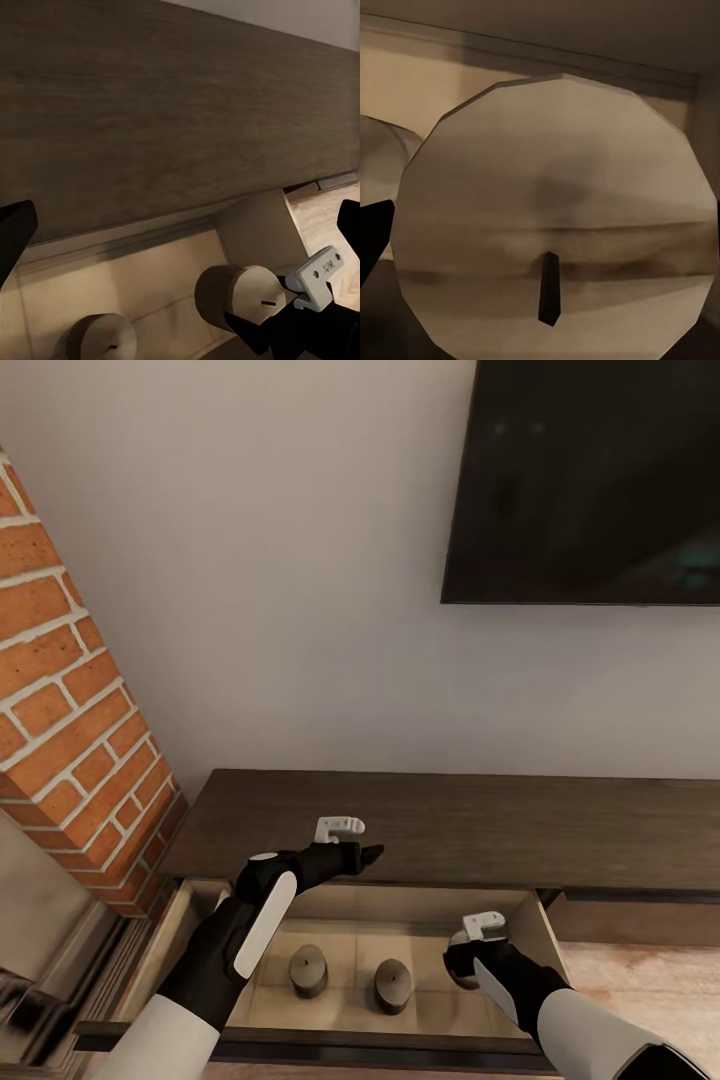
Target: Place each of the two pumpkins and all three candles from the living room inside a cabinet in the living room (use any cabinet), then make sure every cabinet is closed, and position the cauldron so it is next to a table in the living room.
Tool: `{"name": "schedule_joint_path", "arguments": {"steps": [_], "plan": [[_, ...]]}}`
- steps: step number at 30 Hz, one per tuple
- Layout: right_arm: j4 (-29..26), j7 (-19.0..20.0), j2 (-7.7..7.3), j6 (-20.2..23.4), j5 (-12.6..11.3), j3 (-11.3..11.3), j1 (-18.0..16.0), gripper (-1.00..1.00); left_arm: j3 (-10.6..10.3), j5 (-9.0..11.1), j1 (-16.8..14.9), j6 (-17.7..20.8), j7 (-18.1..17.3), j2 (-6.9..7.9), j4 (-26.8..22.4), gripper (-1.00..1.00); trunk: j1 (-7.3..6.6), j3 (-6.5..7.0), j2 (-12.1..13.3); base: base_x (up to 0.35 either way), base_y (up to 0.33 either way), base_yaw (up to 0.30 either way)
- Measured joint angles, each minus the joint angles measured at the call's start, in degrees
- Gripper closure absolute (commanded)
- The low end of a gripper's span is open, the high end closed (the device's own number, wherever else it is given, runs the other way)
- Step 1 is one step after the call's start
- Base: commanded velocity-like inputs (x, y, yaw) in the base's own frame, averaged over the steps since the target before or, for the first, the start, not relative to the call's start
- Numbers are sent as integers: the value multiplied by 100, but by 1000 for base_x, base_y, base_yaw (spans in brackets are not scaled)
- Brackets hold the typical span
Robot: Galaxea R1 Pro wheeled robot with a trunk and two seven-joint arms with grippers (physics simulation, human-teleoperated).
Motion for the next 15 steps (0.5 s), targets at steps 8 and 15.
{"name": "schedule_joint_path", "arguments": {"steps": [8, 15], "plan": [[260, 367, 0, 72, -49, -12, 2, 100, 0, 0, 0, -1, 0, 3, 3, -100, 0, -1, 0, 0, 0, 0], [369, 415, -18, 75, -37, -15, 0, 100, 0, 0, 0, -1, 0, 3, -4, -100, 0, 0, 0, 0, 0, 0]]}}
